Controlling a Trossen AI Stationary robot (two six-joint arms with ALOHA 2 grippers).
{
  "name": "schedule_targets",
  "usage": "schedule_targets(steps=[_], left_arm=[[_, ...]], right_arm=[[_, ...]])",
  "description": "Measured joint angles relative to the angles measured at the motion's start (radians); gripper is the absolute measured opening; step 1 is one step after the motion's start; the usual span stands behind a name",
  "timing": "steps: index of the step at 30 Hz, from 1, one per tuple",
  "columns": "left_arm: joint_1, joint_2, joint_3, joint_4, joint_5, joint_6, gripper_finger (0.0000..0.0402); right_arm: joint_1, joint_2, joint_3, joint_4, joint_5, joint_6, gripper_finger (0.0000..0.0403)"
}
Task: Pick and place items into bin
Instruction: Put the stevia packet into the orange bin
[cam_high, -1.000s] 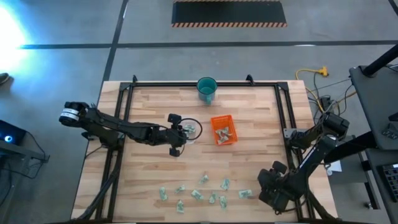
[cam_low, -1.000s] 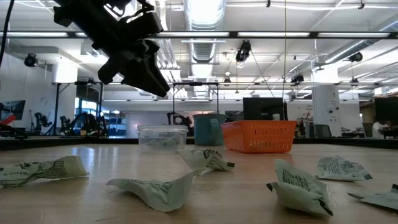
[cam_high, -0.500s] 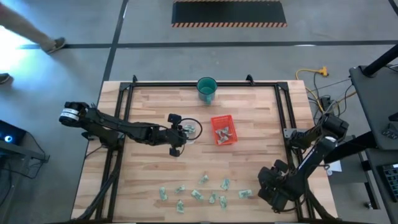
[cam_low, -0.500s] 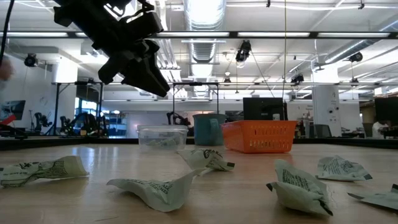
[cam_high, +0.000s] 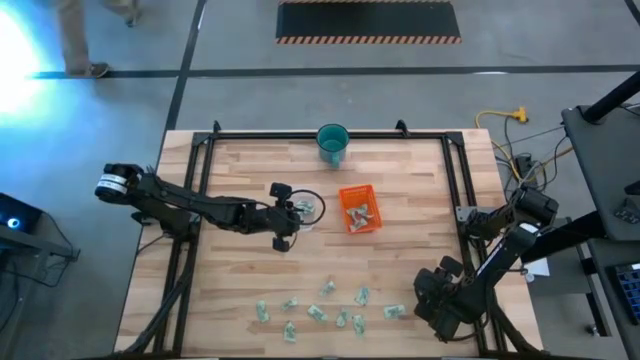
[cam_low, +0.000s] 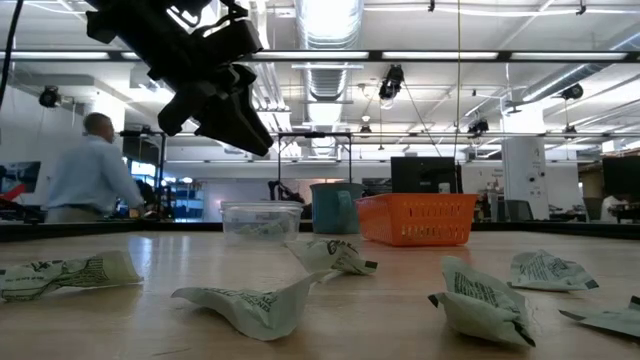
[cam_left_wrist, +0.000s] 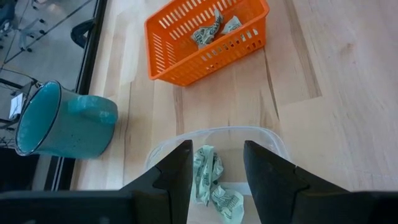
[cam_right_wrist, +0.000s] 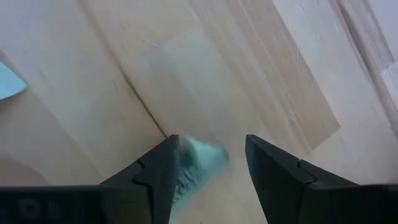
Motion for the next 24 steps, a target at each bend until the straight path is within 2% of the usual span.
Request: schedule_targets(steps=[9, 18, 24], left_arm=[[0.0, 0.0, -0.002, -0.001, 0.0, 0.0, 0.0127], [0.0, 0.001, -0.002, -0.001, 0.0, 0.0, 0.0127], [0.0, 0.001, -0.002, 0.0, 0.0, 0.0, 0.0127]], right_arm=[[0.0, 0.004, -0.012, 0.029, -0.004, -0.005, 0.012], [-0.001, 0.004, -0.003, 0.036, -0.032, -0.076, 0.0018], [0.0, 0.004, -0.003, 0.04, -0.02, -0.121, 0.0009]])
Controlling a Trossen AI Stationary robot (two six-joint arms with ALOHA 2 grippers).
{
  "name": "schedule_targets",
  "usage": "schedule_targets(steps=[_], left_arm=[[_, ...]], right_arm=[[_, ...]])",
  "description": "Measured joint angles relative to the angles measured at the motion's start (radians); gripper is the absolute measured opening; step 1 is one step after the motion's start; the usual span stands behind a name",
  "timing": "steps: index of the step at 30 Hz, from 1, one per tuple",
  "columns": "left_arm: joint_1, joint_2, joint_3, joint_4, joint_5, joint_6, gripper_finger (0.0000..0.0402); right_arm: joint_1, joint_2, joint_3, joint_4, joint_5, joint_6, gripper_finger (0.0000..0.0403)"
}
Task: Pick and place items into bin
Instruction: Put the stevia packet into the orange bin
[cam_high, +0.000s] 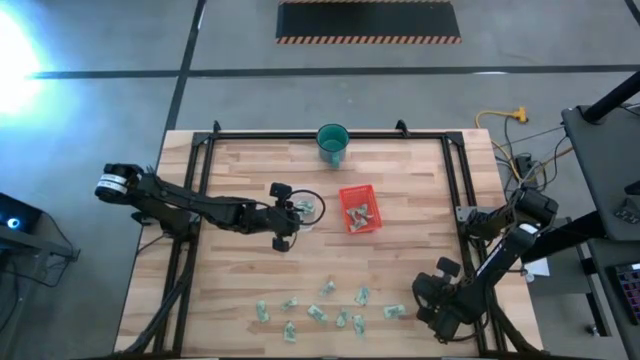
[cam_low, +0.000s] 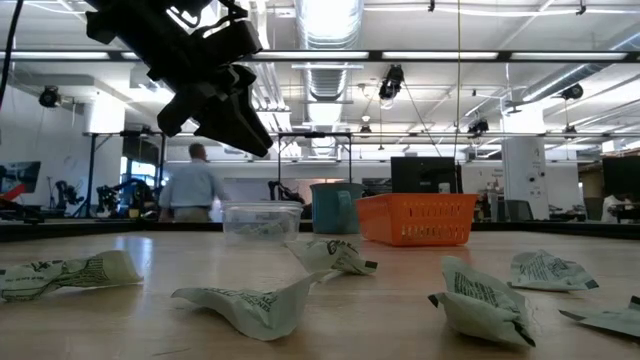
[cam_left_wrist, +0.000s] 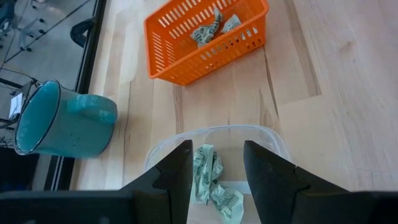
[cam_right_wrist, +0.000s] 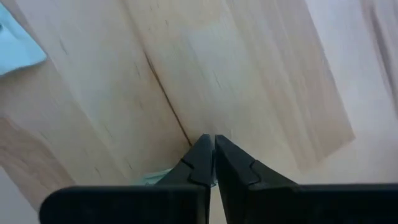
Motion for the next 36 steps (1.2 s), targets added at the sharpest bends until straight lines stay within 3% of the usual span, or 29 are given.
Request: schedule_targets(steps=[11, 21, 36], left_arm=[[0.0, 0.0, 0.0, 0.002, 0.0, 0.0, 0.0127], [0.001, 0.0, 0.0, 0.021, 0.0, 0.0, 0.0127], [0.001, 0.0, 0.0, 0.021, 0.0, 0.004, 0.0127]], right_arm=[[-0.005, -0.016, 0.014, 0.01, 0.216, -0.145, 0.0009], [-0.087, -0.034, 0.061, 0.009, 0.627, -0.411, 0.0009], [-0.447, -0.034, 0.114, 0.01, 0.746, -0.735, 0.0009]])
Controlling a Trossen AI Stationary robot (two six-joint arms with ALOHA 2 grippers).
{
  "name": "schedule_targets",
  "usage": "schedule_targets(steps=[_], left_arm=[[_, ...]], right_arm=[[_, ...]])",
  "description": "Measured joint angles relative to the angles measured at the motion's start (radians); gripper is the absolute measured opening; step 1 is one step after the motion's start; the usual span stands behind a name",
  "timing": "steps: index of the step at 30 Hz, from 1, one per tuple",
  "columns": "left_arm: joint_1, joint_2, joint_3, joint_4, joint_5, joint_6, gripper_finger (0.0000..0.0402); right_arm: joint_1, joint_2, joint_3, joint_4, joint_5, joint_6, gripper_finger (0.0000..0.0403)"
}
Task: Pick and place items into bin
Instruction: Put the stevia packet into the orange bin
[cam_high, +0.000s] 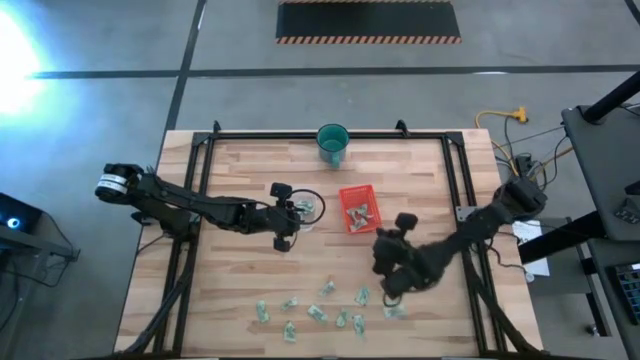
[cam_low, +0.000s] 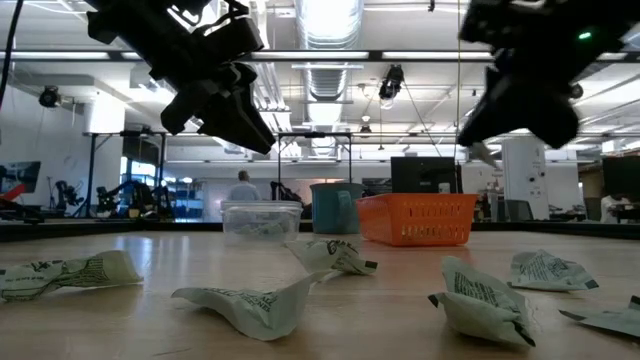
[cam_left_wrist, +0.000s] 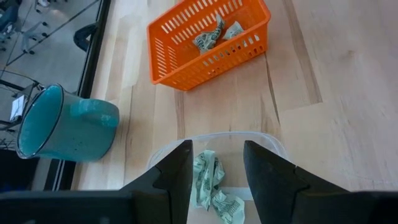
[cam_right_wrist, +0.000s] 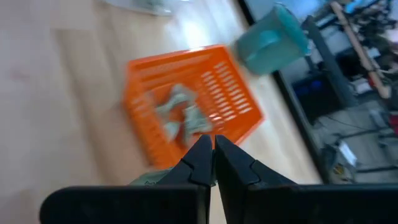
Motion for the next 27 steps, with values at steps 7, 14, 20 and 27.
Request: schedule_targets(steps=[7, 14, 20, 27], left_arm=[[0.0, 0.0, 0.0, 0.0, 0.0, 0.003, 0.0127], [0.0, 0.0, 0.0, -0.002, 0.0, 0.003, 0.0127], [0.0, 0.0, 0.0, -0.008, 0.0, 0.002, 0.0127], [0.0, 0.0, -0.002, -0.008, 0.0, 0.004, 0.0127]], right_arm=[[-0.148, -0.001, 0.02, 0.094, 0.004, -0.178, 0.0009], [-0.23, -0.027, 0.016, 0.246, -0.078, -0.385, 0.0008], [-0.27, -0.087, -0.014, 0.345, -0.134, -0.508, 0.0008], [-0.349, -0.127, -0.104, 0.499, -0.253, -0.621, 0.0008]])
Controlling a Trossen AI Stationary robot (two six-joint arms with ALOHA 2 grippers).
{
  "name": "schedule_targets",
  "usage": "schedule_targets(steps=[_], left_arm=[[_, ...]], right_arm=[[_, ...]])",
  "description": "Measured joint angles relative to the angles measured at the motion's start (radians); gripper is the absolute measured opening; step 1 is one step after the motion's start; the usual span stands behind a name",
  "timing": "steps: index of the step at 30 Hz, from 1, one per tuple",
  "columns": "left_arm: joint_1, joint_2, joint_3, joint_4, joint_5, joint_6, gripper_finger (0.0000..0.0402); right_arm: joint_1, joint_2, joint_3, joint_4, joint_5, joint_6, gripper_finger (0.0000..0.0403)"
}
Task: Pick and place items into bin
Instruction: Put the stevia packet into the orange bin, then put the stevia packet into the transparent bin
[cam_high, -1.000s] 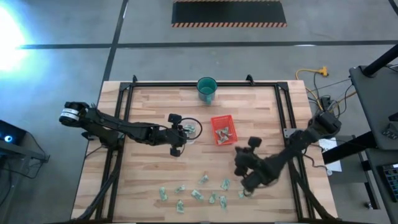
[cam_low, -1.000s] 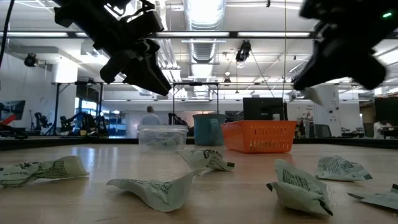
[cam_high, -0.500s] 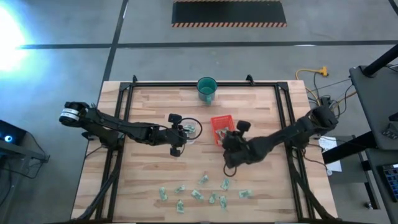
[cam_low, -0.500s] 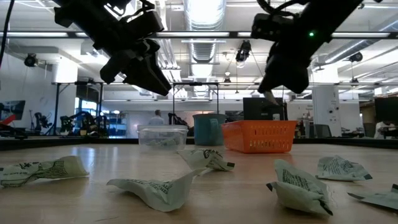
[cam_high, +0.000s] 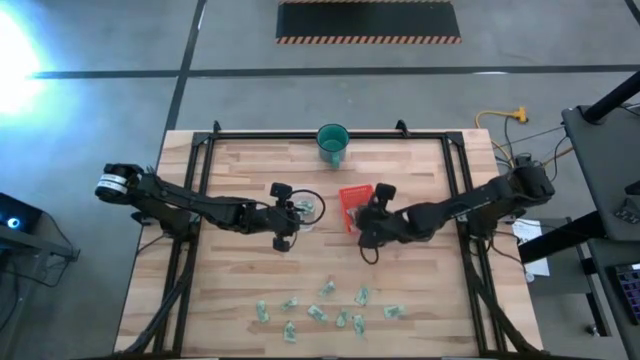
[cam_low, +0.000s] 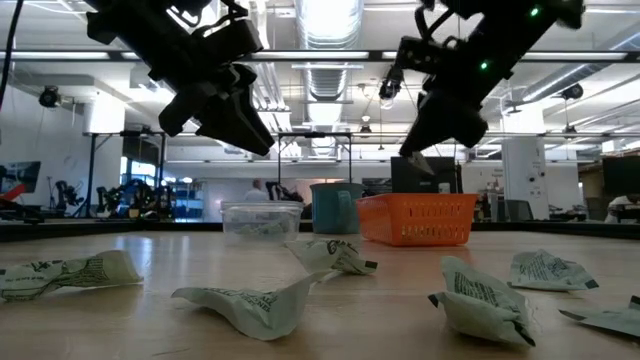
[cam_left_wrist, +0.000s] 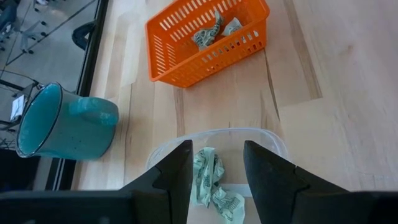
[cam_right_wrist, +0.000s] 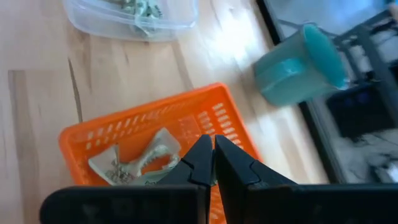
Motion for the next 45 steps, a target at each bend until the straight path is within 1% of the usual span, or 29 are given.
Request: schedule_targets(steps=[2, 6, 13, 16, 20, 26, 29, 32, 36, 40, 45], left_arm=[[0.0, 0.0, -0.001, 0.0, 0.0, 0.0, 0.0127], [0.0, 0.0, -0.006, -0.002, 0.0, 0.001, 0.0127], [0.0, 0.0, -0.006, 0.001, 0.0, 0.001, 0.0127], [0.0, 0.0, -0.006, 0.001, 0.0, 0.001, 0.0127], [0.0, 0.0, -0.006, 0.0, 0.0, 0.0, 0.0127], [-0.002, 0.0, -0.006, 0.0, 0.004, -0.009, 0.0127], [-0.015, 0.0, -0.006, -0.026, 0.047, -0.018, 0.0127], [-0.031, 0.0, -0.006, -0.064, 0.081, -0.066, 0.0127], [-0.057, 0.0, -0.005, -0.126, 0.09, -0.153, 0.0127], [-0.086, 0.0, -0.005, -0.167, 0.147, -0.239, 0.0127], [-0.126, 0.0, -0.004, -0.167, 0.236, -0.377, 0.0127]], right_arm=[[-0.032, -0.007, -0.03, 0.07, -0.049, -0.042, 0.0008], [-0.081, -0.029, -0.079, 0.157, -0.084, -0.072, 0.0008], [-0.104, -0.055, -0.114, 0.159, -0.083, 0.003, 0.0009], [-0.105, -0.057, -0.116, 0.16, -0.082, 0.02, 0.0014], [-0.107, -0.057, -0.116, 0.159, -0.082, 0.026, 0.0039], [-0.109, -0.057, -0.116, 0.158, -0.082, 0.009, 0.0092], [-0.096, -0.061, -0.116, 0.156, -0.086, -0.028, 0.0114], [-0.066, -0.066, -0.115, 0.155, -0.091, -0.055, 0.0129], [-0.023, -0.083, -0.115, 0.147, -0.1, -0.079, 0.0139], [0.022, -0.117, -0.115, 0.145, -0.101, -0.08, 0.0137], [0.081, -0.174, -0.114, 0.142, -0.105, -0.057, 0.0127]])
